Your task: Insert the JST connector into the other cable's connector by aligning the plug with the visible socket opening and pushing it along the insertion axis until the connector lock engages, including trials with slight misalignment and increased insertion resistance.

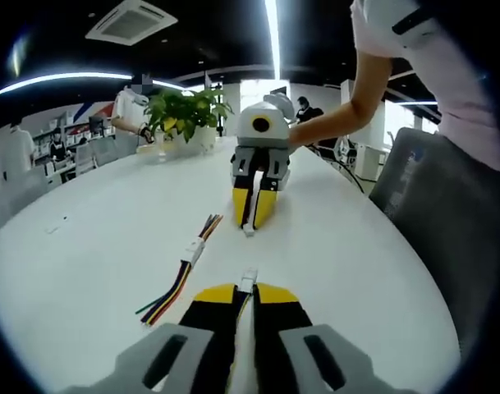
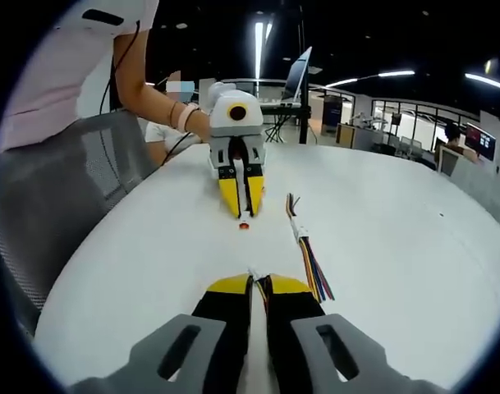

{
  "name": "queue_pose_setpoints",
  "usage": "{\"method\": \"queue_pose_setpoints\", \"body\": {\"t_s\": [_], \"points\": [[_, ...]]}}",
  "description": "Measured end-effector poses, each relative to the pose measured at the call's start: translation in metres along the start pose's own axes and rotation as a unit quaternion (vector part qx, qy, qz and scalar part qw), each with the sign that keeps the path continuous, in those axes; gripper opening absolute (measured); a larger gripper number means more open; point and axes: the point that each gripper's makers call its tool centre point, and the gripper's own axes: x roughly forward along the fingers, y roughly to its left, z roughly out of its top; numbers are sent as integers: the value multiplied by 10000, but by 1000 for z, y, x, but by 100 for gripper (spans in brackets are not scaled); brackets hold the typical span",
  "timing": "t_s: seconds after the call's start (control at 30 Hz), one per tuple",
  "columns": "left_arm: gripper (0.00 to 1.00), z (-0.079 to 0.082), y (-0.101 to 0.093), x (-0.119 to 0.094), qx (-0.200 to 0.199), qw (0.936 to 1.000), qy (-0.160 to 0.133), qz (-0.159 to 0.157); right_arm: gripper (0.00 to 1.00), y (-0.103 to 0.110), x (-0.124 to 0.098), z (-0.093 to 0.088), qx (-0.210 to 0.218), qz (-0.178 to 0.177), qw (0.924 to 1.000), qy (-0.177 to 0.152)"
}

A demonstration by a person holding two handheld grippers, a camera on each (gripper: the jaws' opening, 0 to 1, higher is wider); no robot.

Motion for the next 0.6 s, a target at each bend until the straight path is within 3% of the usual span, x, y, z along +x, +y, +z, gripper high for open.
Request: {"method": "queue_pose_setpoints", "body": {"t_s": [0.1, 0.33, 0.6], "points": [[1, 1, -1, 1, 48, 10000, 11, 25, 4, -2, 1, 1, 251, -142, 9996, 9], [1, 3, 1, 5, 148, 9998, 74, 114, 3, -7, 3, 2, 279, -369, 9989, 2], [1, 2, 3, 6, 215, 9994, 186, 222, 3, -15, 4, 2, 682, -764, 9947, 90]]}}
